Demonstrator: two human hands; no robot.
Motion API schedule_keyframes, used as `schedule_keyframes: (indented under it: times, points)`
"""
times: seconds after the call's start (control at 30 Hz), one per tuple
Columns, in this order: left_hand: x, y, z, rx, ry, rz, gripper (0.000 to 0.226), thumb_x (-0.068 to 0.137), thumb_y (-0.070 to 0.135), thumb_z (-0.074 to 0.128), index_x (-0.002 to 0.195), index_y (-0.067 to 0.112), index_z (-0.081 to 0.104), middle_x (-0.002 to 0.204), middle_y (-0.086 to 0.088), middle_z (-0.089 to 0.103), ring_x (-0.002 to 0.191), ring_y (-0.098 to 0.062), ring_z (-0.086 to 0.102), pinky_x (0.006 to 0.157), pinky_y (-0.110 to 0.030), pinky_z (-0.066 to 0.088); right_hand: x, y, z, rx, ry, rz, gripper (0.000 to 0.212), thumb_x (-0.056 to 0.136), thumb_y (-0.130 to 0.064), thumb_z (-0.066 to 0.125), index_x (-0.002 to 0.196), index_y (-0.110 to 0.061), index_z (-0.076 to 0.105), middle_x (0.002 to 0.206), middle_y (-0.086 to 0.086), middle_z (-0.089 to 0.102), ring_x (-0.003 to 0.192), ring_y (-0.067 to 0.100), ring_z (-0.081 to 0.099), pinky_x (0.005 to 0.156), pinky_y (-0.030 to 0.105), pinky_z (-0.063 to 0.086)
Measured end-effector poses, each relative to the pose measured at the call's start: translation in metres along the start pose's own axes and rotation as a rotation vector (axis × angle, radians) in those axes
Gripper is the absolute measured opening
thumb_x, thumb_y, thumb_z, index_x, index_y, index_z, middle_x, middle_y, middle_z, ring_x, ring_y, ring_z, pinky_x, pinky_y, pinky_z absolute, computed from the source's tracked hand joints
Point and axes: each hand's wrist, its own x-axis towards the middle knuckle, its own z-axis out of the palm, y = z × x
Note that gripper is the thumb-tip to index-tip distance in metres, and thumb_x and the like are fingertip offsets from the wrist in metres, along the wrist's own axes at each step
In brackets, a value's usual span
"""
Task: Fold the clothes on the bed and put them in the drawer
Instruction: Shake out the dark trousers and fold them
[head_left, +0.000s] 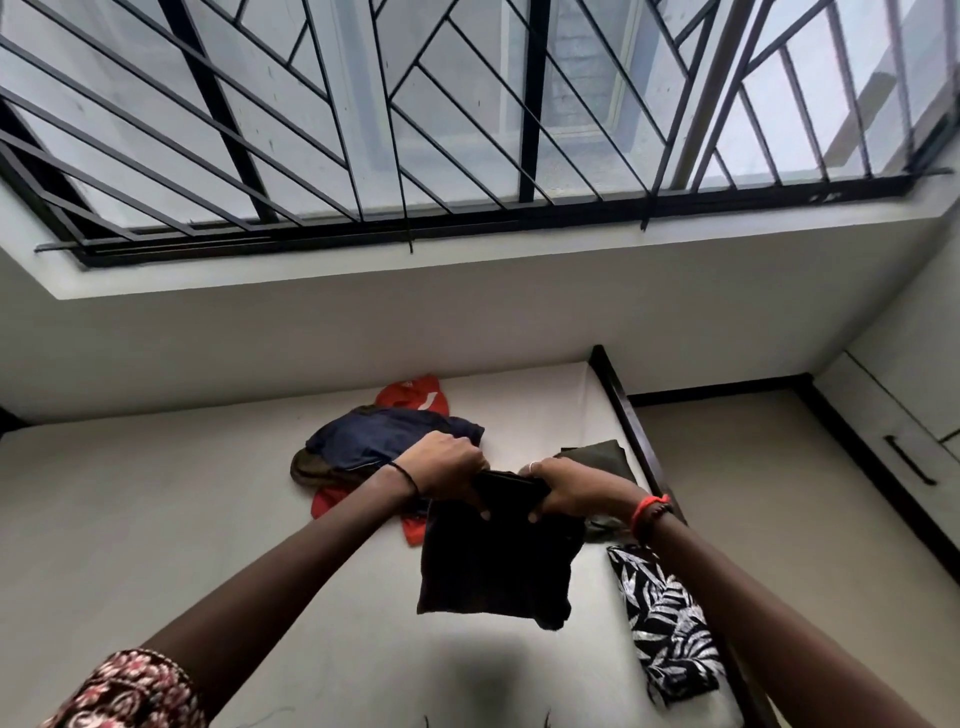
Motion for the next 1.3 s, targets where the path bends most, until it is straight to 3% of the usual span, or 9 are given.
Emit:
schedule_keyframes:
  times: [0.3, 0.43, 0.6, 0.73, 0.83, 1.0, 1.07, 1.2, 1.3]
  points:
    - [-0.038, -0.010, 0.007, -0.055, -0.076, 0.094, 0.047, 0.074, 0.062, 0.066, 0.097, 0.021, 0.066, 0.091, 0.000, 0.068, 0.083, -0.020, 0.062, 0.063, -0.027, 0.034, -0.016, -0.022, 0.027, 0.239, 0.033, 0.024, 0.015, 0.075, -0.015, 0.077, 0.087, -0.017, 0.069, 0.071, -0.007, 0.063, 0.066, 0.003, 0.058, 0.063, 0.018, 0.048]
    - [-0.052, -0.014, 0.018, -0.204, -0.211, 0.153, 0.043, 0.073, 0.057, 0.070, 0.098, 0.022, 0.066, 0.090, 0.001, 0.068, 0.077, -0.016, 0.060, 0.067, -0.030, 0.045, -0.029, -0.039, 0.046, 0.324, -0.008, 0.041, 0.018, 0.079, -0.016, 0.075, 0.070, -0.026, 0.063, 0.054, -0.017, 0.060, 0.053, -0.007, 0.055, 0.053, 0.009, 0.041]
    - [-0.056, -0.017, 0.023, -0.225, -0.292, 0.231, 0.039, 0.073, 0.058, 0.069, 0.092, 0.024, 0.065, 0.077, 0.008, 0.062, 0.069, -0.012, 0.057, 0.057, -0.024, 0.041, -0.040, -0.043, 0.062, 0.482, -0.070, 0.098, 0.011, 0.080, -0.027, 0.075, 0.077, -0.018, 0.069, 0.065, -0.009, 0.067, 0.059, 0.004, 0.062, 0.054, 0.015, 0.046]
    - [-0.046, -0.015, 0.025, -0.288, -0.385, 0.245, 0.028, 0.076, 0.052, 0.071, 0.078, 0.030, 0.055, 0.063, 0.015, 0.052, 0.056, -0.004, 0.048, 0.050, -0.019, 0.033, -0.035, -0.034, 0.069, 0.529, -0.067, 0.159, 0.032, 0.079, -0.035, 0.075, 0.091, -0.005, 0.071, 0.078, 0.002, 0.067, 0.066, 0.010, 0.062, 0.061, 0.019, 0.049]
    - [-0.033, -0.013, 0.033, -0.295, -0.421, 0.227, 0.029, 0.079, 0.052, 0.069, 0.083, 0.025, 0.057, 0.070, 0.009, 0.055, 0.063, -0.013, 0.052, 0.051, -0.021, 0.034, -0.022, -0.022, 0.071, 0.528, -0.063, 0.190, 0.025, 0.079, -0.032, 0.076, 0.087, -0.009, 0.071, 0.081, 0.005, 0.068, 0.071, 0.015, 0.063, 0.067, 0.025, 0.050]
    - [-0.009, -0.020, 0.044, -0.130, -0.281, 0.181, 0.048, 0.081, 0.060, 0.060, 0.106, 0.019, 0.062, 0.095, -0.003, 0.065, 0.084, -0.024, 0.061, 0.064, -0.027, 0.039, 0.000, -0.012, 0.065, 0.298, 0.115, 0.182, 0.012, 0.083, -0.022, 0.072, 0.075, -0.021, 0.063, 0.067, -0.004, 0.059, 0.057, 0.002, 0.055, 0.053, 0.013, 0.041]
    - [0.001, -0.024, 0.043, -0.045, -0.152, 0.165, 0.051, 0.083, 0.060, 0.056, 0.111, 0.018, 0.060, 0.105, -0.006, 0.066, 0.095, -0.027, 0.062, 0.070, -0.031, 0.042, 0.004, -0.007, 0.059, 0.194, 0.232, 0.167, 0.010, 0.083, -0.025, 0.071, 0.076, -0.025, 0.063, 0.066, -0.005, 0.059, 0.064, 0.009, 0.058, 0.057, 0.018, 0.044]
    - [0.006, -0.023, 0.056, -0.033, -0.002, 0.142, 0.040, 0.089, 0.050, 0.054, 0.111, 0.017, 0.059, 0.108, -0.005, 0.065, 0.101, -0.027, 0.061, 0.075, -0.034, 0.043, 0.004, 0.003, 0.061, -0.138, 0.359, 0.162, 0.024, 0.088, -0.039, 0.060, 0.108, -0.028, 0.064, 0.091, 0.003, 0.067, 0.088, 0.025, 0.063, 0.068, 0.030, 0.041]
    - [0.009, -0.018, 0.105, -0.085, 0.243, 0.240, 0.034, 0.089, 0.041, 0.048, 0.104, 0.014, 0.064, 0.097, -0.003, 0.069, 0.089, -0.022, 0.067, 0.070, -0.031, 0.050, 0.009, 0.019, 0.090, -0.315, 0.433, 0.104, 0.032, 0.091, -0.042, 0.053, 0.119, -0.028, 0.059, 0.104, 0.005, 0.068, 0.096, 0.029, 0.064, 0.071, 0.035, 0.045]
